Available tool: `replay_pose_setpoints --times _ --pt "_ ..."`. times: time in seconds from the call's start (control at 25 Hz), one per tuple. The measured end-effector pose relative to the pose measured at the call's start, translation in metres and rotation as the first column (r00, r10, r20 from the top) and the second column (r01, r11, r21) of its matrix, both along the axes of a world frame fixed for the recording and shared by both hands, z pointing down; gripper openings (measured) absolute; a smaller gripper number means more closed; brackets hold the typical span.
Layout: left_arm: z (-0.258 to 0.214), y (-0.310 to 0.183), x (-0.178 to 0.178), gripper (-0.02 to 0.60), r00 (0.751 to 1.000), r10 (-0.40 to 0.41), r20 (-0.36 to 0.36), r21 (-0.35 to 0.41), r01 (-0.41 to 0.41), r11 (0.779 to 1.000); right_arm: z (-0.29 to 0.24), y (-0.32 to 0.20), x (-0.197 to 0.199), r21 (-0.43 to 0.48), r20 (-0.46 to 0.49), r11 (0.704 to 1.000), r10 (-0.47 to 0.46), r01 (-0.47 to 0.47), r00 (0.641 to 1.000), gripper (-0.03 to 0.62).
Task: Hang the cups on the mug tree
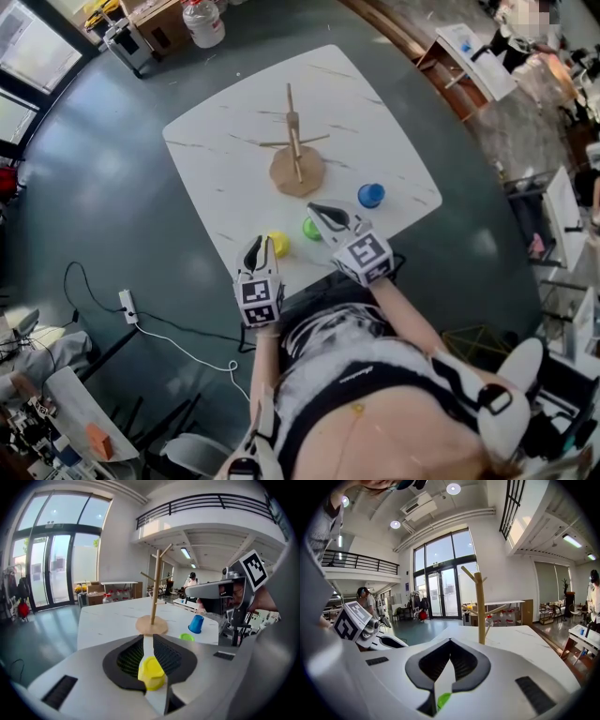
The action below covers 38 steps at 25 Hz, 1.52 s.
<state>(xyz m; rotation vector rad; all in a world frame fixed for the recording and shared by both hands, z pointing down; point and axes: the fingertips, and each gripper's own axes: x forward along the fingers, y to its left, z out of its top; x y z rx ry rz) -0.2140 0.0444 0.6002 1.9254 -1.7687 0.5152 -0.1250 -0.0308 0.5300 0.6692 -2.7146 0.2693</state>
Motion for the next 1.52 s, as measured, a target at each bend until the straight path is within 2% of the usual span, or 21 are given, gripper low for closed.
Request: replay_pose_setpoints --times 0.36,0.64,0.8,0.92,1.08,1.52 --pt "0.037 0.009 0.008 0.143 0.999 0.042 -0.015 -0.124 -0.044 0.991 0.005 -0.005 0.008 -0.016 0.001 1.0 0.025 -0.025 1.0 0.003" --pt "0.059 0.01 0.018 0.234 0.993 0.113 -0.018 -0.235 -0.114 0.965 0.008 -0.011 0.015 -0.019 0.013 0.998 0.053 -0.053 0.999 0.003" --pt "0.069 0.01 0.023 0.246 0.989 0.147 -0.002 -0.276 -0.142 0.95 0.005 -0.016 0.02 -0.018 0.018 0.998 0.067 -0.067 0.998 0.003" --pt "0.076 0.01 0.025 0.249 0.987 0.161 0.002 -0.302 -0.153 0.941 0.007 -0.017 0.026 -0.022 -0.012 0.998 0.058 -0.058 0.998 0.003" --pt "0.082 0.013 0.025 0.25 0.986 0.165 0.003 -0.329 -0.155 0.932 0.004 -0.023 0.028 -0.016 0.021 0.997 0.082 -0.082 0.996 0.003" --pt "0.073 0.007 0.019 0.235 0.994 0.108 0.009 -0.314 -0.1 0.944 0.001 -0.032 0.037 -0.03 0.026 0.996 0.082 -0.081 0.996 0.003"
